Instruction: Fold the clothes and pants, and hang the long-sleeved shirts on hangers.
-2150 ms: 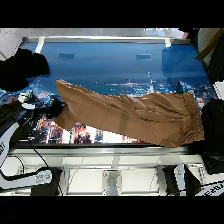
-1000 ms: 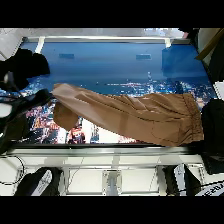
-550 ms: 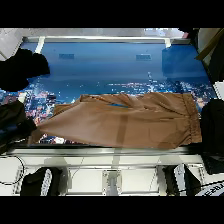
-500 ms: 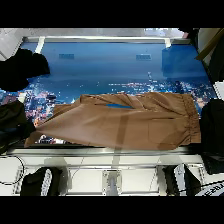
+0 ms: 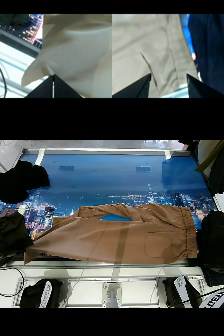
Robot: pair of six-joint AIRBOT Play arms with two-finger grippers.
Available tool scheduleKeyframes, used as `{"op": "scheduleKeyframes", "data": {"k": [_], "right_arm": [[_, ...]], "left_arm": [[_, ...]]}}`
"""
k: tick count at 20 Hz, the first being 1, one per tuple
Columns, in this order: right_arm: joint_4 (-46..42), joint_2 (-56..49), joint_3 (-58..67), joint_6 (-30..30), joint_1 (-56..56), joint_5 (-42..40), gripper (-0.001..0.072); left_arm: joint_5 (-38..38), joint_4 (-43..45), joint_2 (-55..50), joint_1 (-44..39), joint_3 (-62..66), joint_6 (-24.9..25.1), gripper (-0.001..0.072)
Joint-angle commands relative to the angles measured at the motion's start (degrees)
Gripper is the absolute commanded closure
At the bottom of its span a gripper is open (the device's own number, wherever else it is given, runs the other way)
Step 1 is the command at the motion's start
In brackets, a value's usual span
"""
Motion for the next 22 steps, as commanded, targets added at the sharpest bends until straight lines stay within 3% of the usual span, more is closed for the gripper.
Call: {"op": "scheduleKeyframes", "data": {"k": [1, 4, 5, 7, 8, 11, 12, 15, 18, 22], "right_arm": [[-2.3, -1.0, -6.5, -0.3, -0.7, -0.9, 0.0211], [0.7, -0.9, -6.2, -0.3, -0.8, -2.0, 0.0213], [3.5, -0.9, -5.3, -0.3, -0.8, -2.0, 0.0215], [9.6, -0.9, -2.6, -0.3, -0.8, -1.6, 0.0232], [12.7, -0.9, -1.1, -0.3, -0.8, -1.6, 0.0233], [19.6, -0.9, 2.1, -0.3, -0.6, -2.8, 0.0233], [22.0, -0.9, 2.3, -0.3, -0.6, -3.5, 0.0233], [22.8, -0.9, 2.3, -0.5, 2.1, -5.1, 0.0234], [22.8, -0.9, 2.3, -1.6, 5.2, -5.0, 0.0234], [22.5, -0.9, 2.3, -1.8, 6.6, -5.1, 0.0234]], "left_arm": [[1.5, 0.5, -1.6, 0.1, 0.0, 0.0, 0.0697], [2.1, 0.2, -2.4, 0.1, 0.0, 0.0, 0.0694], [3.5, -0.5, -2.4, 0.1, 0.4, 0.0, 0.0636], [8.1, -4.0, -2.4, 0.1, 3.6, 0.0, 0.0202], [12.2, -5.2, -2.4, 0.1, 5.9, 0.0, 0.0099], [29.7, -5.2, -4.8, 0.1, 10.2, 0.0, 0.0106], [30.7, -5.2, -7.8, 0.1, 10.9, 0.0, 0.0132], [24.2, -6.6, -21.6, 0.2, 11.4, 0.0, 0.0132], [21.4, -16.4, -34.1, 1.2, 11.5, 1.1, 0.0172], [16.8, -35.8, -46.1, 9.6, 13.4, 14.3, 0.0171]]}}
